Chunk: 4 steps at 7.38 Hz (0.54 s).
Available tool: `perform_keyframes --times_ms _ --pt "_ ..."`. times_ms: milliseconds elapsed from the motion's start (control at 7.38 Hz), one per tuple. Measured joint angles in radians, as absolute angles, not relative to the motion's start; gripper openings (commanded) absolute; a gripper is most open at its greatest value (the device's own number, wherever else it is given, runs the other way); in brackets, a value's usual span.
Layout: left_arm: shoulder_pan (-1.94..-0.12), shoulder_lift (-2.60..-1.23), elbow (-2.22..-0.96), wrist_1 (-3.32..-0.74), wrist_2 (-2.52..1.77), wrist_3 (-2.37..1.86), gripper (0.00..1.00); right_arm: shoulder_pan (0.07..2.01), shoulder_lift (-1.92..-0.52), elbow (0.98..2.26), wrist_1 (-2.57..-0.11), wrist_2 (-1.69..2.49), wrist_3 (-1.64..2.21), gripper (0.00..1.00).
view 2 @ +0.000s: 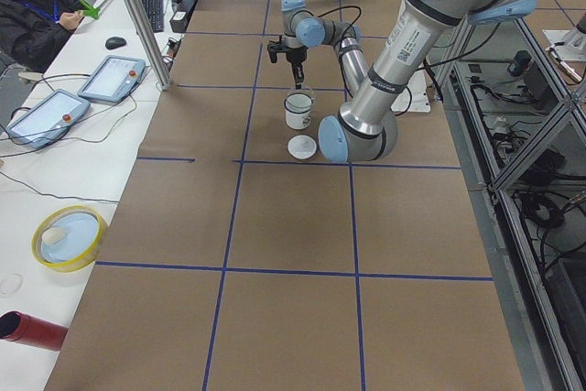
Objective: Place funnel on cup
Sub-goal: 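Lower the glass funnel spout-first into the mug's opening, then open the left gripper and withdraw it away from the mug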
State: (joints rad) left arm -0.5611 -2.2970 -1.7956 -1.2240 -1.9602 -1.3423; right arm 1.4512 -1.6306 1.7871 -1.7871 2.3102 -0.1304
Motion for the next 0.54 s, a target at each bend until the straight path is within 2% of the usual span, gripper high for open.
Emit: perform_keyframes --times_ms 136,542 --pt "-0.559 -2.296 -1.795 -1.224 -1.960 -1.341 0.36 1.451 -1.630 1.787 -1.787 2.310 -0.130 1.00" --pt "-0.557 -2.295 -1.786 -1.227 -1.959 -1.338 0.76 1.451 -1.630 1.787 -1.787 2.310 -0.130 1.00"
